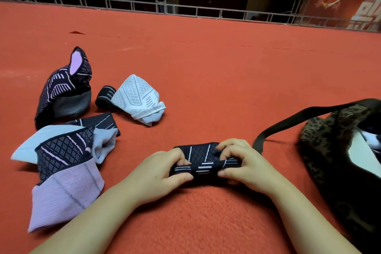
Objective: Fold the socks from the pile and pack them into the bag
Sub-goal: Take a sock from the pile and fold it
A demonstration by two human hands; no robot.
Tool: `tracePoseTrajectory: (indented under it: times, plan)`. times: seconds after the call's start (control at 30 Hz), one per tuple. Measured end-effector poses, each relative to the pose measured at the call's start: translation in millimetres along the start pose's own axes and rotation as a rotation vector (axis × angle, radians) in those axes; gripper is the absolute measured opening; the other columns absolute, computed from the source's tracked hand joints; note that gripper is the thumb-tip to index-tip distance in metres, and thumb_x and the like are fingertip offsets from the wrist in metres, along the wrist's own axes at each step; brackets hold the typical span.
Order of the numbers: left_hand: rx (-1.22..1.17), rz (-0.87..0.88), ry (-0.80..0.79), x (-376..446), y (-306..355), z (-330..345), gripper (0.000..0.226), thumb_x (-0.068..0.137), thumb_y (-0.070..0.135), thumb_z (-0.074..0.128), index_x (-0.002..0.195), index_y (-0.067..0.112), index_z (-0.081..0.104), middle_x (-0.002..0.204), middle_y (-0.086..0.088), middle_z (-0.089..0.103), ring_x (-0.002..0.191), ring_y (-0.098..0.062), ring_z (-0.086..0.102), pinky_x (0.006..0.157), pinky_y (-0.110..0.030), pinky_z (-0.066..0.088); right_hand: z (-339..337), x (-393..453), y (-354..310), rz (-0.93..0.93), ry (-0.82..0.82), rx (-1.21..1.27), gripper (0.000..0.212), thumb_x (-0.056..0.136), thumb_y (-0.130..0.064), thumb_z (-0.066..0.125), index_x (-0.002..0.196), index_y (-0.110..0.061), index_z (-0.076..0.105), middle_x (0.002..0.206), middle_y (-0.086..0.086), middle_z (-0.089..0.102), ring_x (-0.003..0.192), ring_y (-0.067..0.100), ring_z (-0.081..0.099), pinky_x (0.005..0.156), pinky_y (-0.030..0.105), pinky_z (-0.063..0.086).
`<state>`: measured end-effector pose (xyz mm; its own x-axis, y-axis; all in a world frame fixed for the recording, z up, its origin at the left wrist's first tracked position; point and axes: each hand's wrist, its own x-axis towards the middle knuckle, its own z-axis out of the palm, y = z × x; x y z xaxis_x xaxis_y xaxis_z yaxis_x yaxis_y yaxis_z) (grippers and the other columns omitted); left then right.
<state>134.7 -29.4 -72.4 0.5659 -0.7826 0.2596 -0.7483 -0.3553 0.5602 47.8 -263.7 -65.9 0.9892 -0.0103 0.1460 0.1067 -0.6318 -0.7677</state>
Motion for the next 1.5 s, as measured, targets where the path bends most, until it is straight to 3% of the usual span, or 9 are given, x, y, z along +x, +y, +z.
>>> tracePoseTrajectory:
  times: [0.13, 0.4, 0.57, 0.73, 0.87, 1.07, 1.2, 1.37, 1.5]
  plan:
    - [-0.007, -0.03, 0.062, -2, 3, -1, 0.029, 0.069, 0.064, 0.044, 0.071, 0.037, 0.035, 0.067, 0.019, 0.057, 0.055, -0.005, 0.049, 0.052, -0.021, 0.033, 2, -4, -5, 0.066, -0.075, 0.313, 0.011, 0.078, -0.02, 0.065, 0.074, -0.026, 0.056, 0.067, -0.006, 0.058, 0.061, 0.009, 0.053, 0.057, 0.025, 0.044]
    - [-0.125, -0.241, 0.168, 2, 6, 4, 0.027, 0.084, 0.04, 0.055, 0.072, 0.023, 0.037, 0.056, 0.007, 0.049, 0.052, -0.008, 0.045, 0.055, -0.031, 0.038, 27, 9, -12, 0.179, 0.265, -0.015, 0.017, 0.087, -0.033, 0.063, 0.081, -0.022, 0.051, 0.064, -0.012, 0.057, 0.061, 0.005, 0.051, 0.059, 0.027, 0.038]
    - [0.241, -0.342, 0.14, 6, -4, 9, 0.026, 0.085, 0.051, 0.051, 0.073, 0.029, 0.043, 0.083, 0.012, 0.053, 0.091, -0.016, 0.049, 0.075, -0.033, 0.036, 38, 25, -11, 0.303, 0.237, -0.529, 0.036, 0.087, -0.061, 0.044, 0.084, -0.026, 0.051, 0.087, -0.008, 0.06, 0.092, 0.02, 0.058, 0.078, 0.037, 0.038]
    - [0.216, -0.477, -0.042, 3, -8, 13, 0.072, 0.05, 0.083, 0.021, 0.098, 0.04, 0.053, 0.142, 0.013, 0.038, 0.137, -0.013, 0.025, 0.112, -0.035, 0.016, 37, 13, -7, 0.317, 0.14, -0.615, 0.059, 0.079, -0.075, 0.034, 0.077, -0.023, 0.06, 0.091, -0.003, 0.057, 0.097, 0.022, 0.05, 0.085, 0.039, 0.038]
    - [0.178, -0.466, -0.143, -2, -3, 13, 0.086, 0.052, 0.085, 0.024, 0.111, 0.034, 0.059, 0.149, 0.013, 0.031, 0.143, -0.011, 0.015, 0.116, -0.034, 0.01, 38, -1, -10, 0.273, 0.151, -0.41, 0.045, 0.083, -0.066, 0.044, 0.071, -0.024, 0.056, 0.085, -0.005, 0.059, 0.092, 0.021, 0.053, 0.084, 0.038, 0.042]
    - [-0.467, -0.561, 0.302, -18, 56, 30, 0.038, 0.069, 0.052, 0.067, 0.085, 0.019, 0.059, 0.079, 0.008, 0.065, 0.079, -0.013, 0.06, 0.071, -0.03, 0.045, 32, -51, -30, 0.268, 0.324, 0.2, 0.018, 0.087, -0.036, 0.061, 0.084, -0.023, 0.049, 0.081, -0.013, 0.055, 0.076, 0.002, 0.053, 0.071, 0.022, 0.042]
    - [-0.731, -0.514, 0.461, -9, 107, 44, 0.033, 0.074, 0.034, 0.073, 0.099, 0.022, 0.056, 0.094, 0.0, 0.067, 0.086, -0.014, 0.064, 0.073, -0.025, 0.048, 0, -92, -48, 0.239, 0.465, 0.317, 0.035, 0.085, -0.021, 0.066, 0.112, -0.03, 0.045, 0.112, -0.011, 0.055, 0.106, 0.006, 0.054, 0.094, 0.025, 0.043]
    - [-0.826, -0.33, 0.388, 20, 192, 50, 0.026, 0.087, 0.015, 0.064, 0.106, 0.032, 0.057, 0.089, 0.006, 0.062, 0.065, -0.008, 0.057, 0.047, -0.022, 0.045, -69, -158, -79, 0.19, 0.578, 0.256, 0.043, 0.086, -0.018, 0.065, 0.122, -0.029, 0.043, 0.115, -0.01, 0.054, 0.106, -0.002, 0.052, 0.088, 0.013, 0.041]
    - [-0.908, -0.202, 0.306, 41, 257, 58, 0.02, 0.085, 0.011, 0.066, 0.097, 0.027, 0.065, 0.088, 0.003, 0.067, 0.069, -0.007, 0.062, 0.055, -0.024, 0.049, -116, -212, -92, 0.21, 0.588, 0.117, 0.037, 0.085, -0.024, 0.065, 0.116, -0.032, 0.047, 0.106, -0.014, 0.059, 0.094, -0.005, 0.056, 0.079, 0.01, 0.043]
